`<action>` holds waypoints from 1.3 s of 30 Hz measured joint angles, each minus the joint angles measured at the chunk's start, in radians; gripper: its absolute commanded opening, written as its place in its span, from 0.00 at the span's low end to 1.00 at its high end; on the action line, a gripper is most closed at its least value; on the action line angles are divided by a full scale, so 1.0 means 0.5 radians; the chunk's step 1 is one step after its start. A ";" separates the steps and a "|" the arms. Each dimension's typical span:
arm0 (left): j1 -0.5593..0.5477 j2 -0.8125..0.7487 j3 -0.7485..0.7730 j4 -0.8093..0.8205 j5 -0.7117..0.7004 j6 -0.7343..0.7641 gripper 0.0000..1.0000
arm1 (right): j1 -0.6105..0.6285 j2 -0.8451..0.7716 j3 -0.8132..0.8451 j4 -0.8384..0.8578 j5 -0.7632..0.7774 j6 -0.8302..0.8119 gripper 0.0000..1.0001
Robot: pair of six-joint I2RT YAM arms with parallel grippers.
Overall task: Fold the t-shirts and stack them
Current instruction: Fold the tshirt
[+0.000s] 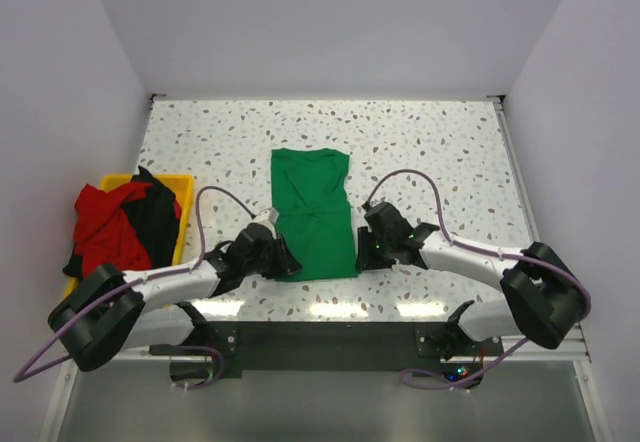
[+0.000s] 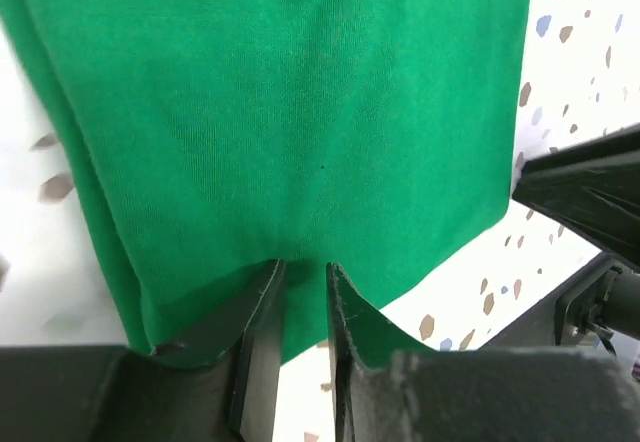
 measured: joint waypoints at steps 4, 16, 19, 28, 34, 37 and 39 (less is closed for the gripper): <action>0.000 -0.209 0.008 -0.266 -0.072 -0.009 0.35 | 0.005 -0.124 0.007 -0.156 0.021 0.014 0.36; 0.402 0.188 0.725 -0.490 -0.259 0.301 0.28 | 0.005 0.384 0.895 -0.185 0.159 -0.118 0.31; 0.476 0.405 0.848 -0.493 -0.294 0.386 0.26 | 0.005 0.581 1.076 -0.170 0.165 -0.140 0.29; 0.542 0.674 0.932 -0.464 -0.304 0.468 0.24 | 0.005 0.878 1.315 -0.162 0.157 -0.146 0.26; 0.597 0.724 0.932 -0.461 -0.305 0.472 0.23 | 0.005 1.046 1.398 -0.162 0.158 -0.146 0.25; 0.610 0.738 0.931 -0.461 -0.304 0.474 0.23 | 0.005 1.152 1.444 -0.166 0.171 -0.148 0.26; 0.613 0.745 0.929 -0.460 -0.304 0.475 0.23 | 0.005 1.217 1.477 -0.184 0.189 -0.148 0.27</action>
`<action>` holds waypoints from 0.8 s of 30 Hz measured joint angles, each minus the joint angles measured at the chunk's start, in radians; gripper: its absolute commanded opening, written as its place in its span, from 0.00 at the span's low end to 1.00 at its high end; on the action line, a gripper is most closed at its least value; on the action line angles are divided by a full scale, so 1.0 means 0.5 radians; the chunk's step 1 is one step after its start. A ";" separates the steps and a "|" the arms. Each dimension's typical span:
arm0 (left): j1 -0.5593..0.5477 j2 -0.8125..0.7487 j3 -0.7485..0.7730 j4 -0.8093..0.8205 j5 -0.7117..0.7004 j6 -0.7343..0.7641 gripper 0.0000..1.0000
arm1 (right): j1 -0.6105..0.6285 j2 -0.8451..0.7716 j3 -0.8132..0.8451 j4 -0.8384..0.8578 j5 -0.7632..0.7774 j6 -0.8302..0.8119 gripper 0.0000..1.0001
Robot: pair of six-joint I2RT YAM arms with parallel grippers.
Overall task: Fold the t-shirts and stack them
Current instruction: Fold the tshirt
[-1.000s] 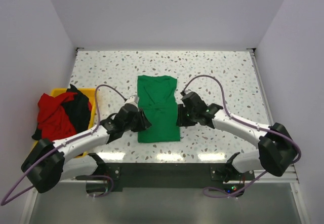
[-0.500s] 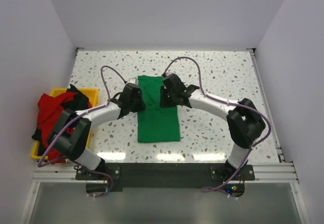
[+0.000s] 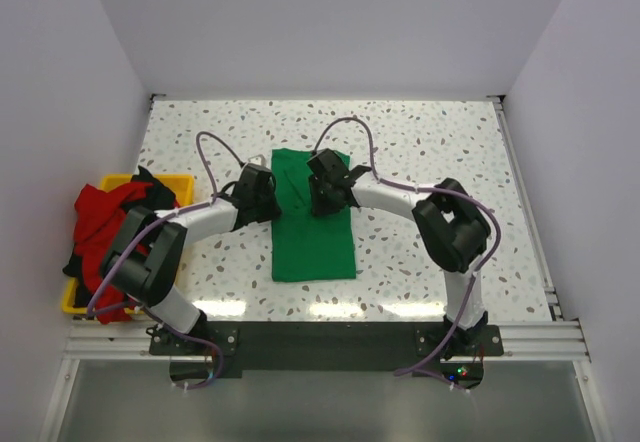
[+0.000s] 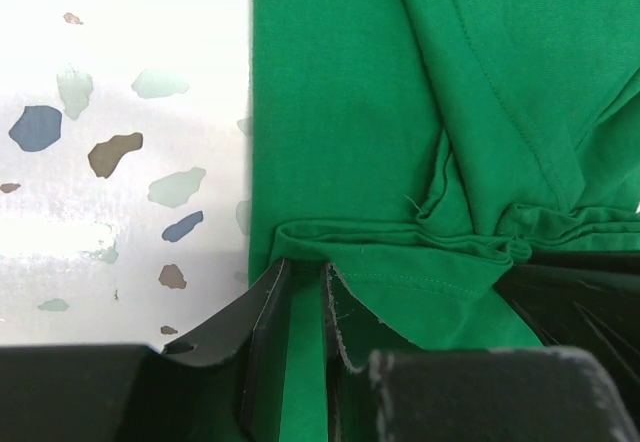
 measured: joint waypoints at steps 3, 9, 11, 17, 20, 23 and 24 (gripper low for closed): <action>0.004 0.002 -0.005 0.000 0.002 0.001 0.22 | 0.000 0.069 0.053 -0.037 0.031 0.001 0.35; 0.010 0.001 -0.031 0.017 0.014 0.002 0.22 | 0.005 0.101 0.106 -0.092 0.083 -0.003 0.41; 0.011 -0.002 -0.036 0.023 0.018 0.002 0.22 | 0.006 0.111 0.121 -0.103 0.094 -0.005 0.41; 0.012 -0.048 -0.037 0.023 0.043 0.002 0.22 | 0.014 0.147 0.176 -0.147 0.128 -0.013 0.41; 0.012 -0.115 -0.037 0.009 0.051 0.002 0.22 | 0.015 0.176 0.222 -0.179 0.137 -0.021 0.45; 0.012 -0.186 -0.037 -0.006 0.054 0.002 0.22 | 0.023 0.203 0.263 -0.203 0.153 -0.031 0.45; 0.012 -0.206 -0.037 -0.008 0.056 0.002 0.22 | 0.025 0.208 0.272 -0.205 0.163 -0.035 0.46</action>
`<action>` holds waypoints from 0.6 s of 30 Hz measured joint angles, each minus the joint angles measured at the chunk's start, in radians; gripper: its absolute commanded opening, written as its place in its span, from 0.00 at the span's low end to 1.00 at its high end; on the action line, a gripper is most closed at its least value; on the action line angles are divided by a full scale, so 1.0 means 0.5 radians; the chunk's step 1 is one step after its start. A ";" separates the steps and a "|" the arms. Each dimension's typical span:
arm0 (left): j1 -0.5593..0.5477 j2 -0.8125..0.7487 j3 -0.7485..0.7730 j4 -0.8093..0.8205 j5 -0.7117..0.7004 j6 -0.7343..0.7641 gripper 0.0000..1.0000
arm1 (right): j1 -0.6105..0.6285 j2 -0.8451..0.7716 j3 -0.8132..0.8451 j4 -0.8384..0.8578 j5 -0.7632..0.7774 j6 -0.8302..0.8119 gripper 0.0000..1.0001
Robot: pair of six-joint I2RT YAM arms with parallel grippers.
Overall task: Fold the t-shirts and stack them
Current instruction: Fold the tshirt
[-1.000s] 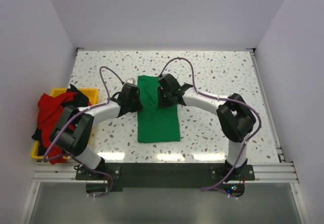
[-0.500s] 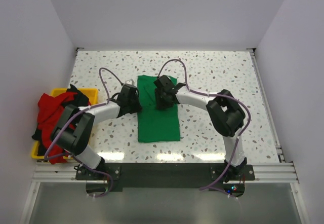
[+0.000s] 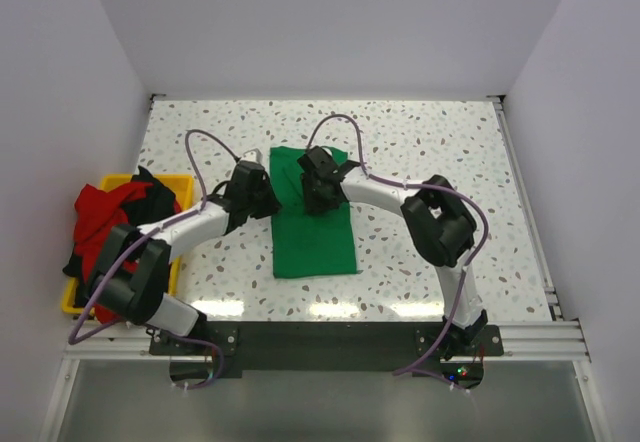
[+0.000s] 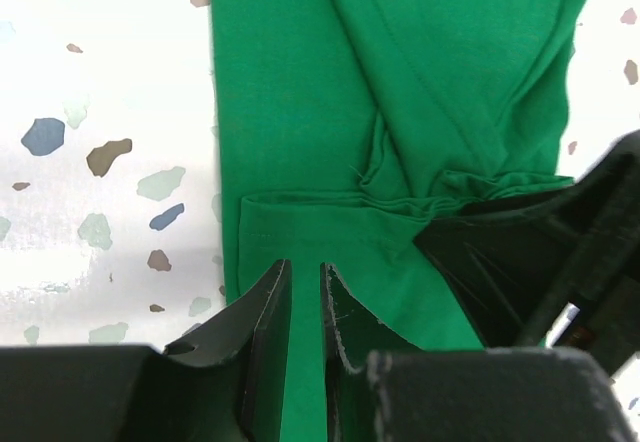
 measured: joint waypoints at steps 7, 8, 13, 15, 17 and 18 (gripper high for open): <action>0.005 -0.133 0.000 -0.046 0.021 0.000 0.23 | 0.011 0.034 0.053 -0.042 0.029 -0.009 0.47; 0.005 -0.151 0.000 -0.052 0.026 -0.001 0.23 | 0.011 0.036 0.058 -0.047 0.029 -0.010 0.49; 0.007 -0.249 -0.002 -0.055 0.063 -0.002 0.23 | 0.020 0.034 0.066 -0.045 0.018 -0.017 0.59; 0.008 -0.297 -0.036 -0.048 0.099 -0.005 0.24 | 0.021 0.024 0.067 -0.053 0.004 -0.026 0.62; 0.008 -0.329 -0.078 -0.053 0.122 -0.008 0.26 | 0.019 0.011 0.067 -0.083 -0.011 -0.034 0.65; 0.008 -0.351 -0.109 -0.055 0.141 -0.009 0.27 | 0.016 -0.002 0.067 -0.103 -0.027 -0.039 0.66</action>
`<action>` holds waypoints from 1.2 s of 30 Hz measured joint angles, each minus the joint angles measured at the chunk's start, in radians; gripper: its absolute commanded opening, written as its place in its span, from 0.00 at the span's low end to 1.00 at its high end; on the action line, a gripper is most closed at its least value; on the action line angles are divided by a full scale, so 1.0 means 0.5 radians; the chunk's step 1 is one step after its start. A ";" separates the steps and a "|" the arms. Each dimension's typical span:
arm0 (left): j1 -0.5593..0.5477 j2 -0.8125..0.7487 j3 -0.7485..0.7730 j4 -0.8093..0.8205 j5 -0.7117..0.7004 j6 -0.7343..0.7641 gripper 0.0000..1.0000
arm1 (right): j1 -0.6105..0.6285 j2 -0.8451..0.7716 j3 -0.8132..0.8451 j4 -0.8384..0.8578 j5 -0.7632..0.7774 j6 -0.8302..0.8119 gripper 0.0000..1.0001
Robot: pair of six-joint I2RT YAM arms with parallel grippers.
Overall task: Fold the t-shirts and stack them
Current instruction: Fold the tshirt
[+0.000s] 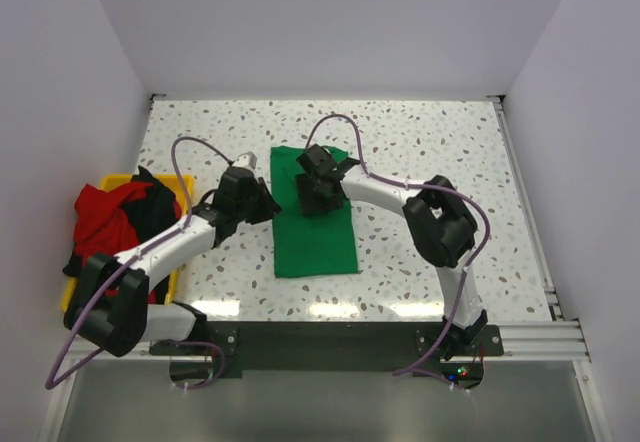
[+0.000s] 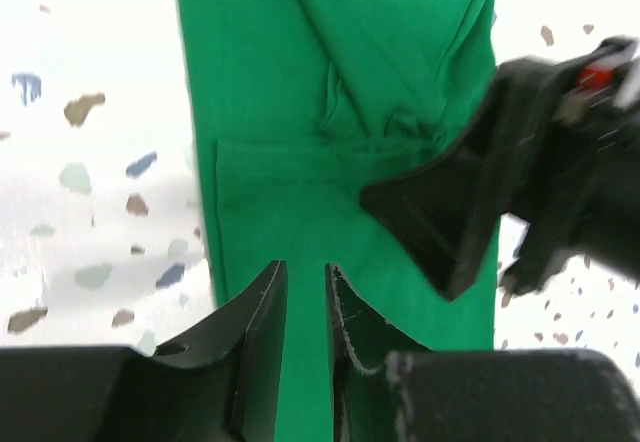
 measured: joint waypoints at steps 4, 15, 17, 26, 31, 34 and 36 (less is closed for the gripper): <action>0.000 -0.121 -0.134 -0.033 0.076 -0.002 0.32 | -0.027 -0.144 -0.042 -0.059 -0.082 -0.007 0.69; -0.002 -0.551 -0.534 -0.129 0.341 -0.008 0.43 | -0.214 -1.126 -0.743 0.085 -0.294 0.072 0.64; -0.002 -0.604 -0.618 -0.148 0.391 -0.016 0.45 | -0.214 -1.234 -0.921 0.101 -0.337 0.101 0.63; -0.099 -0.727 -0.851 -0.161 0.524 -0.104 0.46 | -0.214 -1.483 -1.628 0.246 -0.568 0.275 0.58; -0.190 -0.717 -0.887 -0.131 0.534 -0.161 0.45 | -0.214 -1.484 -1.740 0.378 -0.645 0.362 0.54; -0.235 -0.704 -0.887 -0.116 0.519 -0.192 0.43 | -0.214 -1.483 -1.762 0.452 -0.678 0.396 0.51; -0.266 -0.703 -0.887 -0.114 0.485 -0.212 0.43 | -0.214 -1.483 -1.777 0.486 -0.687 0.412 0.49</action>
